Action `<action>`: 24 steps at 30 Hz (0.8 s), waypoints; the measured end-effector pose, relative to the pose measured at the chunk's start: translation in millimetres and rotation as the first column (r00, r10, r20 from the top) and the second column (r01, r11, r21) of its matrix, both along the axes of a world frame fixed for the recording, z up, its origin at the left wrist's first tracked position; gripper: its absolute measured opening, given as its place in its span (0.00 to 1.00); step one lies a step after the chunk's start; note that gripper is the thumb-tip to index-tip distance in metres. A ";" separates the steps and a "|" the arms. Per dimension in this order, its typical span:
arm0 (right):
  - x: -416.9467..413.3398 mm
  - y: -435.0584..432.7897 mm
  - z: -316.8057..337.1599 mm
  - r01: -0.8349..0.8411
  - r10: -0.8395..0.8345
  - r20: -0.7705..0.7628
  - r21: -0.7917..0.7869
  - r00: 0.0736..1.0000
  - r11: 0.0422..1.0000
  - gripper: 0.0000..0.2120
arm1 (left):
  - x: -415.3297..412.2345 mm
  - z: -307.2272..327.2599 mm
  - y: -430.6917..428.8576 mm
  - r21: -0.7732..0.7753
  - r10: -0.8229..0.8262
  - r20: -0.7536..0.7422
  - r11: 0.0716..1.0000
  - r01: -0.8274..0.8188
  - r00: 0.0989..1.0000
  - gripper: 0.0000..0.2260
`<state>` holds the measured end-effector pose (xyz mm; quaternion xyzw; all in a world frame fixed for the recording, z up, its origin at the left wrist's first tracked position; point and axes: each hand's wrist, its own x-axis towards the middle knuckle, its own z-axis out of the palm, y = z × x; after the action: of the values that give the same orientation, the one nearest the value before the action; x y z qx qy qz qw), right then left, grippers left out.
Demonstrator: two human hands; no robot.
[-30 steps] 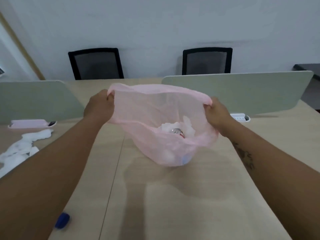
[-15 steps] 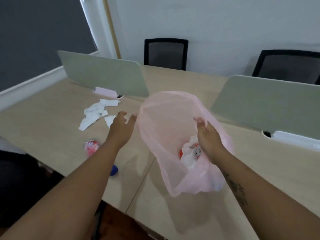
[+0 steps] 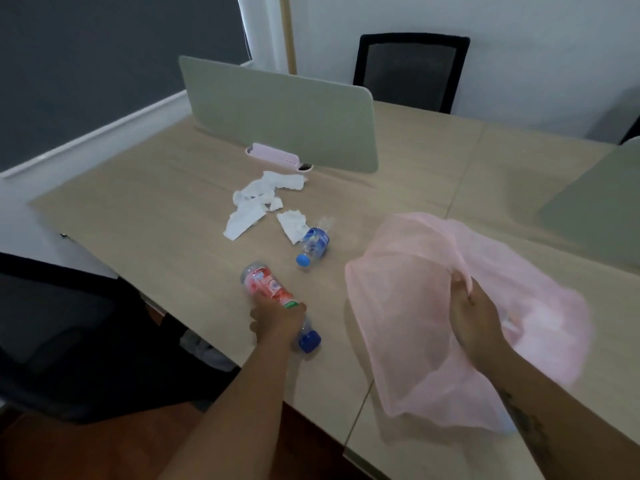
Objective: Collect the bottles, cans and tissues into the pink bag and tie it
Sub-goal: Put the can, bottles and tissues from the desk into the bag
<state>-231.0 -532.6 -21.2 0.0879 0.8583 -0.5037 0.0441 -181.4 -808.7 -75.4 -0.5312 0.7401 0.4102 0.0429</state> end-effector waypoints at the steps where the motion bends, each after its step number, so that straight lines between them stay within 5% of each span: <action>1: -3.1 -2.0 -1.2 0.014 -0.014 0.001 0.014 1.000 1.000 0.28 | -2.3 -5.2 -5.7 0.027 0.020 -0.032 0.999 -0.019 0.999 0.46; 5: -7.9 -4.7 4.1 0.100 -0.098 -0.048 0.053 0.994 0.994 0.25 | -12.1 10.5 -30.1 0.091 0.037 -0.284 0.996 -0.012 0.958 0.36; 8: -4.8 -4.1 11.8 0.170 -0.167 -0.061 0.046 0.984 0.984 0.22 | -28.4 56.8 -39.0 0.082 -0.175 -0.469 0.967 0.240 0.866 0.28; 11: -0.7 2.6 18.2 0.258 -0.255 -0.069 0.035 0.965 0.966 0.21 | -44.9 102.7 -32.4 0.253 -0.340 -0.546 0.804 0.538 0.766 0.23; 16: 4.6 31.8 35.2 0.393 -0.390 -0.117 0.010 0.914 0.919 0.20 | -59.6 120.5 38.9 0.364 -0.583 -0.573 0.449 0.816 0.576 0.19; 21: 17.9 60.8 47.3 0.471 -0.465 -0.160 -0.003 0.871 0.882 0.22 | -79.4 98.2 121.0 0.311 -0.785 -0.423 0.343 0.886 0.452 0.20; 24: 27.2 73.4 45.1 0.462 -0.455 -0.149 0.011 0.878 0.887 0.22 | -89.3 86.9 159.2 0.249 -0.789 -0.415 0.381 0.890 0.454 0.21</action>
<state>-203.9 -459.1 24.0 0.2533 0.8254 -0.4848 -0.1397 -270.8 -649.5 11.4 -0.0033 0.7940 0.5409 0.2777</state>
